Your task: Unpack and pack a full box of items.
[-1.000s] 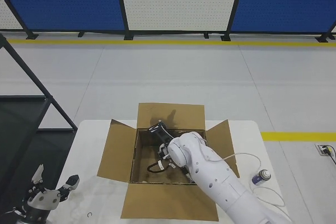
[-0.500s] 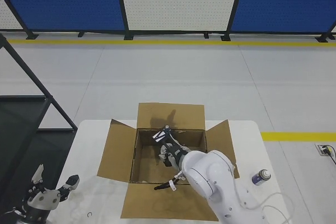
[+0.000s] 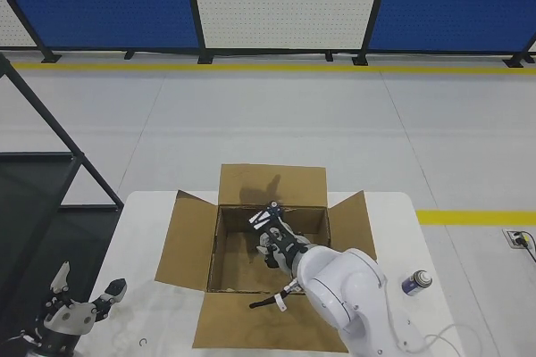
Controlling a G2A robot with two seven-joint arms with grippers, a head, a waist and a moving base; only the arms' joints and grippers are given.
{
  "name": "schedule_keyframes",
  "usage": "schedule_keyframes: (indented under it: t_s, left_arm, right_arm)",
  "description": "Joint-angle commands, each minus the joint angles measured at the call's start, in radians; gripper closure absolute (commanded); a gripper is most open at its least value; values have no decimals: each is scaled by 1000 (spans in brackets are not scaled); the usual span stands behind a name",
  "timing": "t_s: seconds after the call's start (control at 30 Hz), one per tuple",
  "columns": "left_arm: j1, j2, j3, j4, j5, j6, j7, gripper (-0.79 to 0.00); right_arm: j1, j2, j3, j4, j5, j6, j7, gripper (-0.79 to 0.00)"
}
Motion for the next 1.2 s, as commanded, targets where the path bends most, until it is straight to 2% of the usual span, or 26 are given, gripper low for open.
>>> schedule_keyframes:
  t_s: [0.0,0.23,0.5,0.73,0.93,1.17]
  left_arm:
    - [0,0,0,0,0,0,0,-785]
    - [0,0,0,0,0,0,0,-785]
    - [0,0,0,0,0,0,0,-785]
    - [0,0,0,0,0,0,0,-785]
    - [0,0,0,0,0,0,0,-785]
    - [0,0,0,0,0,0,0,-785]
  right_arm:
    - [-4,0,5,-13,7,-6,-26,0]
    - [-62,15,121,-234,-28,40,-10,0]
    - [-285,44,374,-593,-44,78,-3,0]
    - [-410,58,585,-603,1,69,-94,0]
    - [-544,66,746,-603,101,76,-151,0]
    - [-654,77,836,-603,158,22,-99,0]
